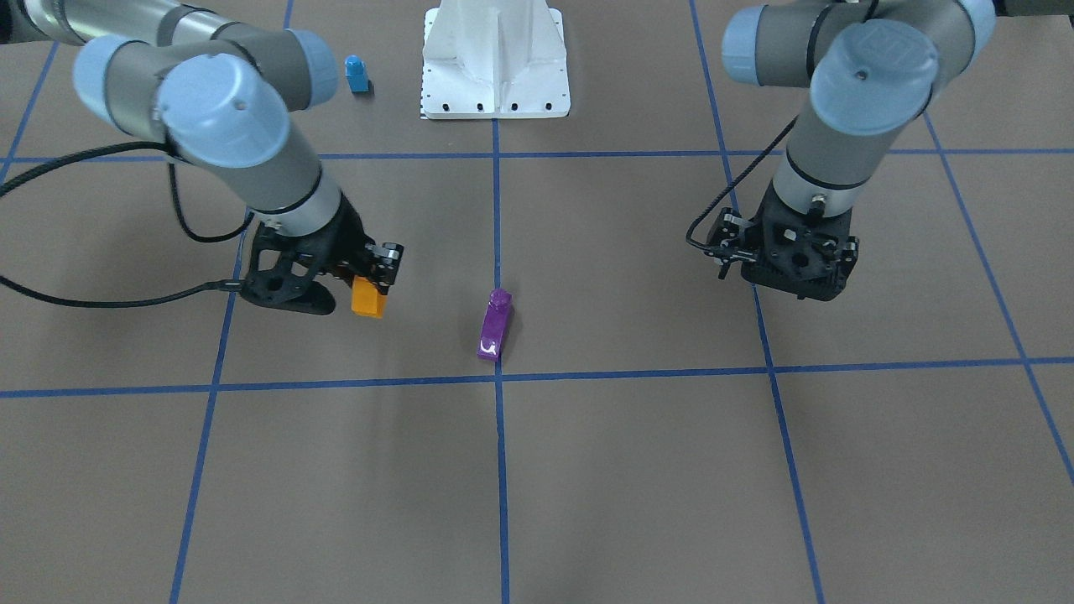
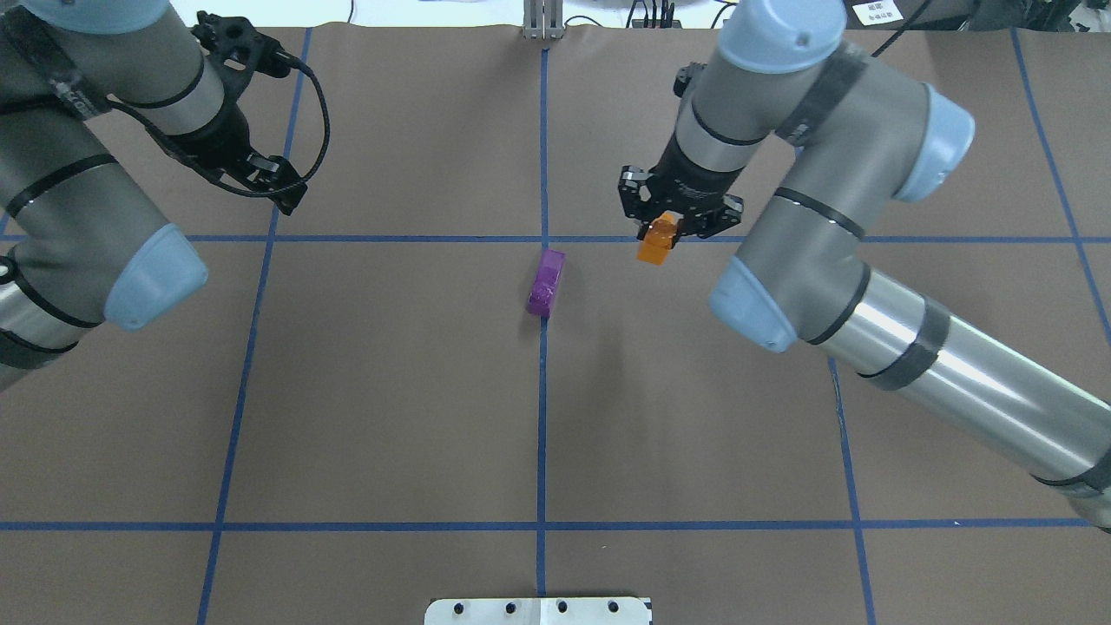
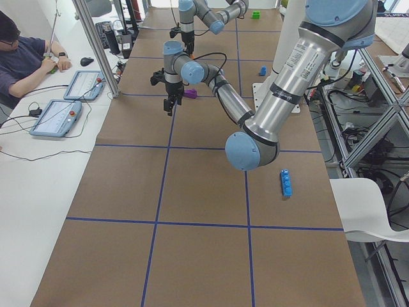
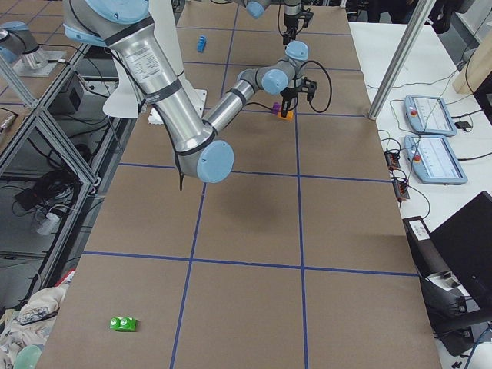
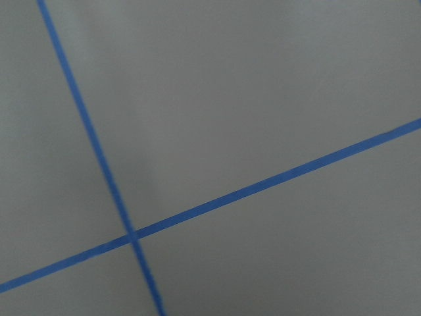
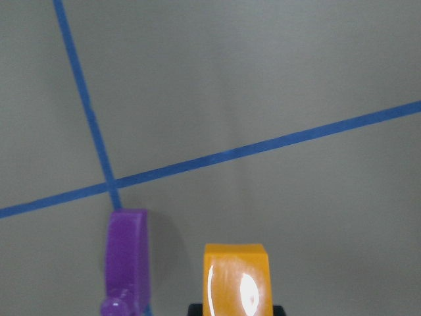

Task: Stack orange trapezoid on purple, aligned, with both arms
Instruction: 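Carry the orange block with the right gripper over the purple block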

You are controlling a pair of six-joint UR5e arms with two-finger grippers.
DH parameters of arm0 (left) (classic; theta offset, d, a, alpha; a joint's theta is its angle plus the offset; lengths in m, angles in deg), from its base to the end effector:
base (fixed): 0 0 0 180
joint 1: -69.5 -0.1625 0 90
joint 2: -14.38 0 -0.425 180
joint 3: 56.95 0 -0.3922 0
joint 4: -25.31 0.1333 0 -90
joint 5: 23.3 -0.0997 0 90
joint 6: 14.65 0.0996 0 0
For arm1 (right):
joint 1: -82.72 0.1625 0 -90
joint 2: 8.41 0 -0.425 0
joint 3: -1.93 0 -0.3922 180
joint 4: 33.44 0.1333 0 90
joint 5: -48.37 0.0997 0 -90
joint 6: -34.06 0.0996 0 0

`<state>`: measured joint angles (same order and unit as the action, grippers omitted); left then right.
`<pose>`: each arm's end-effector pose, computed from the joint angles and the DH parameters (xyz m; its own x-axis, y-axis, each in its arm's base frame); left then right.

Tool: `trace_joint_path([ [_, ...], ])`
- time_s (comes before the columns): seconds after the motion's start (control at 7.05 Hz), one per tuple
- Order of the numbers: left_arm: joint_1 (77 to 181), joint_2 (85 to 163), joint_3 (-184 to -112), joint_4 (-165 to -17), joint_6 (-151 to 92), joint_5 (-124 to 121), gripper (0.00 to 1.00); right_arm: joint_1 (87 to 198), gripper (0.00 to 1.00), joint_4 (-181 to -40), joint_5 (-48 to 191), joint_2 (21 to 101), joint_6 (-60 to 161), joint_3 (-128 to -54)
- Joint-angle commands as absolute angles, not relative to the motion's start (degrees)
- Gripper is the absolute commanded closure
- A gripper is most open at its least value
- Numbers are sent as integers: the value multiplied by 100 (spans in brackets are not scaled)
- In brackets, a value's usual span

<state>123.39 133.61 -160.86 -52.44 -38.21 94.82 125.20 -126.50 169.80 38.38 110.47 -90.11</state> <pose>0.2982 -0.5553 0.2894 0.7246 0.3785 -0.5760 -0.2358 0.9214 0.3089 -0.4599 -0.5314 0.1897 0.6059 0.2829 0.7436 -0.1807 0.9591 -0.2177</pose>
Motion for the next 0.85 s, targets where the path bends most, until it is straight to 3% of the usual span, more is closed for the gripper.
trace_joint_path([
  [0.0, 12662, 12901, -16137, -5256, -3303, 9587, 0, 12010, 100, -12652, 16413, 3079, 11710, -8299],
  [0.71, 12689, 12776, -16163, -5282, -3302, 9588, 0, 11639, 100, -12591, 16043, 2746, 11949, -7667],
])
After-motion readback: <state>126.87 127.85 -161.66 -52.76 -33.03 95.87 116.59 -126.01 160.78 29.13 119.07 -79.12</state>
